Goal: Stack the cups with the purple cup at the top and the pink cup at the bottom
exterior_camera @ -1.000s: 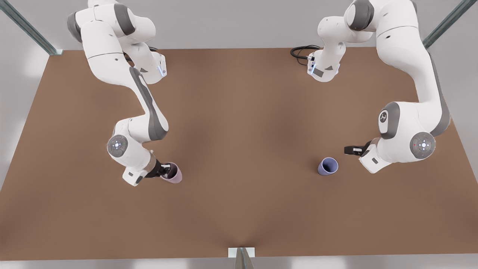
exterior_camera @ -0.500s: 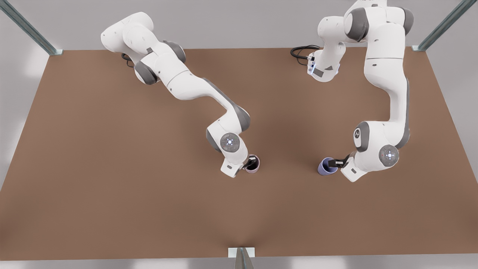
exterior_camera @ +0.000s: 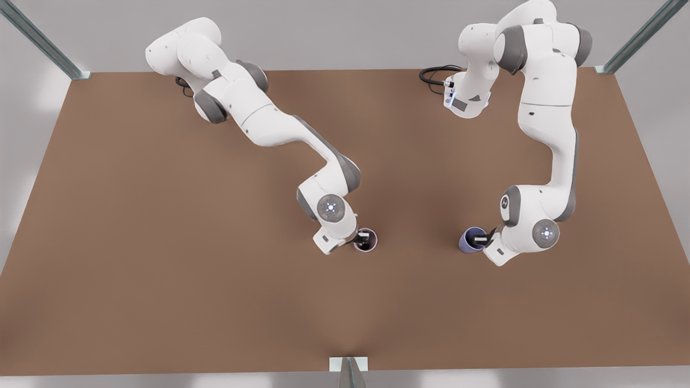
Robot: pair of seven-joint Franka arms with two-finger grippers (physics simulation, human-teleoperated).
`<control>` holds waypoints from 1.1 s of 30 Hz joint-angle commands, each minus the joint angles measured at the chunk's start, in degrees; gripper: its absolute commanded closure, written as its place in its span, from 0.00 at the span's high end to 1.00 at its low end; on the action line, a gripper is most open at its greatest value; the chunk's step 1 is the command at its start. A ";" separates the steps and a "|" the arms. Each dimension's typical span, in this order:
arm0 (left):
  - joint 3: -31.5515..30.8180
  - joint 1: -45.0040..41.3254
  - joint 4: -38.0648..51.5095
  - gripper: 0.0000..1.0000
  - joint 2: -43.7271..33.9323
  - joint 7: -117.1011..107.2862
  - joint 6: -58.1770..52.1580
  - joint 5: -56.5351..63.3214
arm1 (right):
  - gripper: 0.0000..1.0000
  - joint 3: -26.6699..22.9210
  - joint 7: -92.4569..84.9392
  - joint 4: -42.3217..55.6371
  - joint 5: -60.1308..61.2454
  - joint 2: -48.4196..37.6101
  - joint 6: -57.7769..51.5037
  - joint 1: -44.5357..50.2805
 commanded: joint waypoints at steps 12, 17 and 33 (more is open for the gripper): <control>-5.10 -0.27 4.41 0.21 -8.36 -9.27 -10.12 0.02 | 1.00 1.51 -42.64 -47.16 -11.24 -54.79 -15.56 -38.77; -18.19 -0.35 8.37 0.21 -9.51 -27.11 -12.23 0.81 | 1.00 0.36 -49.07 -36.63 -11.33 -47.07 -18.03 -43.97; -18.90 -11.52 20.06 0.21 1.74 -46.37 -4.32 0.64 | 1.00 -0.34 -48.37 -31.71 -9.92 -46.45 -19.43 -41.77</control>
